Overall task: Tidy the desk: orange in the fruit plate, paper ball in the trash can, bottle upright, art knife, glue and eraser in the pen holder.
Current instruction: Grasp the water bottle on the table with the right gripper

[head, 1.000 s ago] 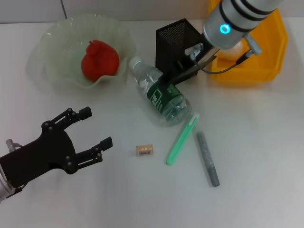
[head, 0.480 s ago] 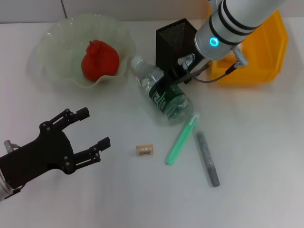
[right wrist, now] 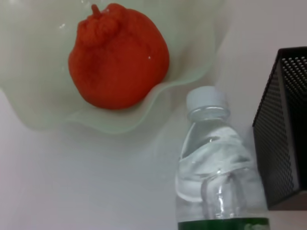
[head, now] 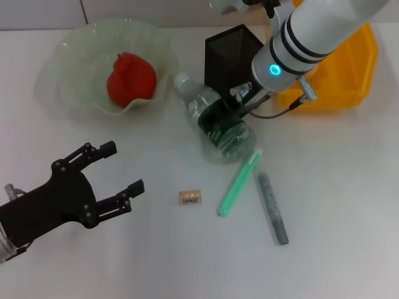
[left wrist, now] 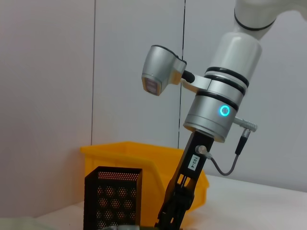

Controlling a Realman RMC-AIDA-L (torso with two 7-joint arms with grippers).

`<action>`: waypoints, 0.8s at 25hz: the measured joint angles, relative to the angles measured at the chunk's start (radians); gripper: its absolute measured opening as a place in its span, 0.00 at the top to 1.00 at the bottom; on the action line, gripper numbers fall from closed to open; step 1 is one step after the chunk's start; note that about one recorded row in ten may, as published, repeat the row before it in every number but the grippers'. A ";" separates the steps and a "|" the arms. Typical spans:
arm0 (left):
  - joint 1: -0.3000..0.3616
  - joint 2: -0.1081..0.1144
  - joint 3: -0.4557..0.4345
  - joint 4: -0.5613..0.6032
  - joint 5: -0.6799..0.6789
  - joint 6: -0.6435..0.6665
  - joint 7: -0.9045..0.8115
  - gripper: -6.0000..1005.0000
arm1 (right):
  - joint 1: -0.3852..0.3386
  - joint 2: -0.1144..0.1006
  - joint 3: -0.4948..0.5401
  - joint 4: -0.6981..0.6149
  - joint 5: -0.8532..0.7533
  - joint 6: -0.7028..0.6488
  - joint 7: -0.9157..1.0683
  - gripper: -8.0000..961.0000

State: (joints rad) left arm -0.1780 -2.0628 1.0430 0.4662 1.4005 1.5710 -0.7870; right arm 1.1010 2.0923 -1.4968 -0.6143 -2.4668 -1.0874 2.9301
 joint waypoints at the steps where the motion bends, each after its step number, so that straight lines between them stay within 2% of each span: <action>1: 0.000 0.000 0.000 0.000 0.000 -0.001 0.001 0.13 | -0.002 0.000 -0.009 0.005 0.011 0.009 -0.005 0.17; 10: -0.006 -0.003 0.000 0.000 0.000 -0.005 0.011 0.13 | -0.004 0.000 -0.096 0.047 0.093 0.066 -0.025 0.18; 20: -0.010 -0.003 0.006 0.000 0.000 -0.013 0.012 0.13 | -0.008 0.000 -0.099 0.079 0.098 0.086 -0.035 0.19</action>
State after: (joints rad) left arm -0.1878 -2.0663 1.0488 0.4663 1.4004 1.5579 -0.7748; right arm 1.0933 2.0923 -1.5961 -0.5349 -2.3692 -1.0016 2.8952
